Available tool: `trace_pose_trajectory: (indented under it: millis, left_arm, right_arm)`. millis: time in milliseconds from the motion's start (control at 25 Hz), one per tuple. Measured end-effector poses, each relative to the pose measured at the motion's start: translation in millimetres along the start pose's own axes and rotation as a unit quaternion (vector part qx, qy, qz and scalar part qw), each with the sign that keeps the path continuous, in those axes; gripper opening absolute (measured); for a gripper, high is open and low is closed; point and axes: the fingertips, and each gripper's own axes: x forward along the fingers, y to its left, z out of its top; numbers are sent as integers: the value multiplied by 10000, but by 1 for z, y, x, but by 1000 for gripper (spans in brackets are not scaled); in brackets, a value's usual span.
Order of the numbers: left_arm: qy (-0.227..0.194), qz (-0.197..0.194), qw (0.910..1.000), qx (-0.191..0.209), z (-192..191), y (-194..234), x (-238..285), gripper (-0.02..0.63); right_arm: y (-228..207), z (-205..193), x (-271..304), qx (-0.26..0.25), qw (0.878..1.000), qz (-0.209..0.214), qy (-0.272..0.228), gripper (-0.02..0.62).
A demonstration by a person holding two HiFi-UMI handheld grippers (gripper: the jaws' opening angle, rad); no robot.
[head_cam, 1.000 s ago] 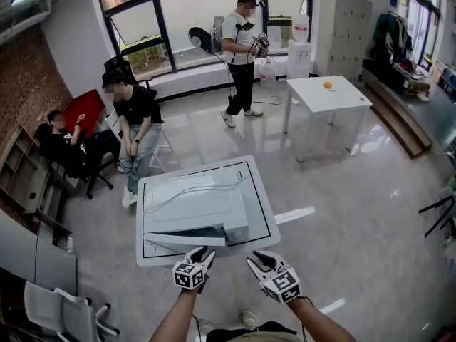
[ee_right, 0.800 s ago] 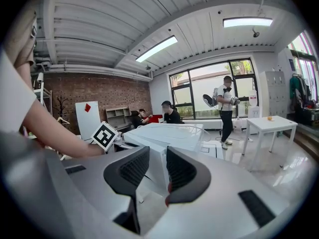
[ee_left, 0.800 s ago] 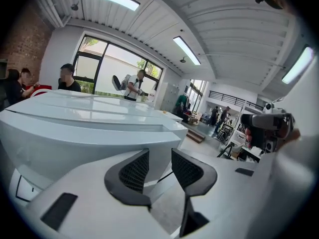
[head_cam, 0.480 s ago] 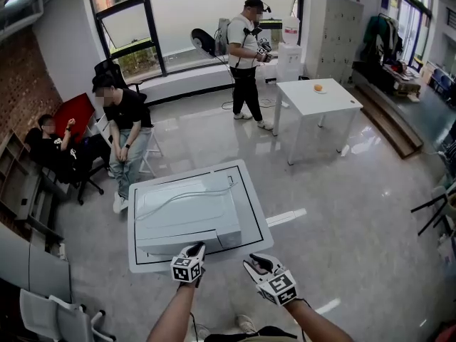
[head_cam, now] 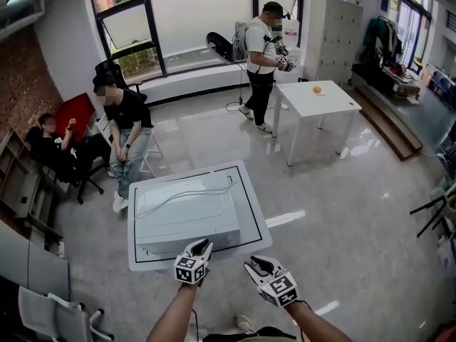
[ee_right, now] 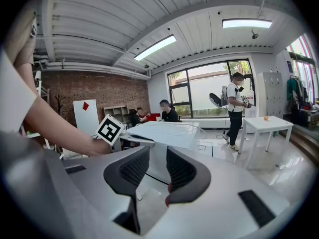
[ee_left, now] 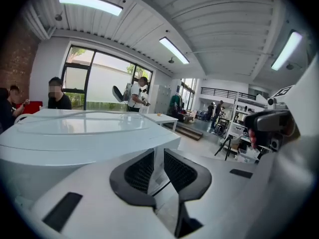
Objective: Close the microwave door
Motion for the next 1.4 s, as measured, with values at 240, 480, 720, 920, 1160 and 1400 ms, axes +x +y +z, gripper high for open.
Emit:
trace_pose_trajectory:
  millis: [240,480,720,920,1160,1400]
  left_arm:
    - [-495,158,9986,-119,3,-17,-68,52]
    - [-1069,491,9930,-138,11,-35,-151,52]
    - [-1513,872,9846,35,24,-49,-232,52]
    - [-1636,1219,9789,120,18,-47,-276,52]
    - [-1723,1547,9728,-32,-2,-48,-317,52]
    - [-1738,1807,9679,-186,-19,-39,-345,52]
  right_arm:
    - [8,-5,-6,-58,9999,145,-21,112]
    - [30,-7,-18,-161,9992,341,-108,112]
    - [63,4,-26,-322,9972,623,-246,112]
    - [87,11,-24,-601,9945,764,-380,112]
    - [114,20,-23,-1058,9898,748,-590,112]
    - [130,16,-7,-1131,9882,837,-612,112]
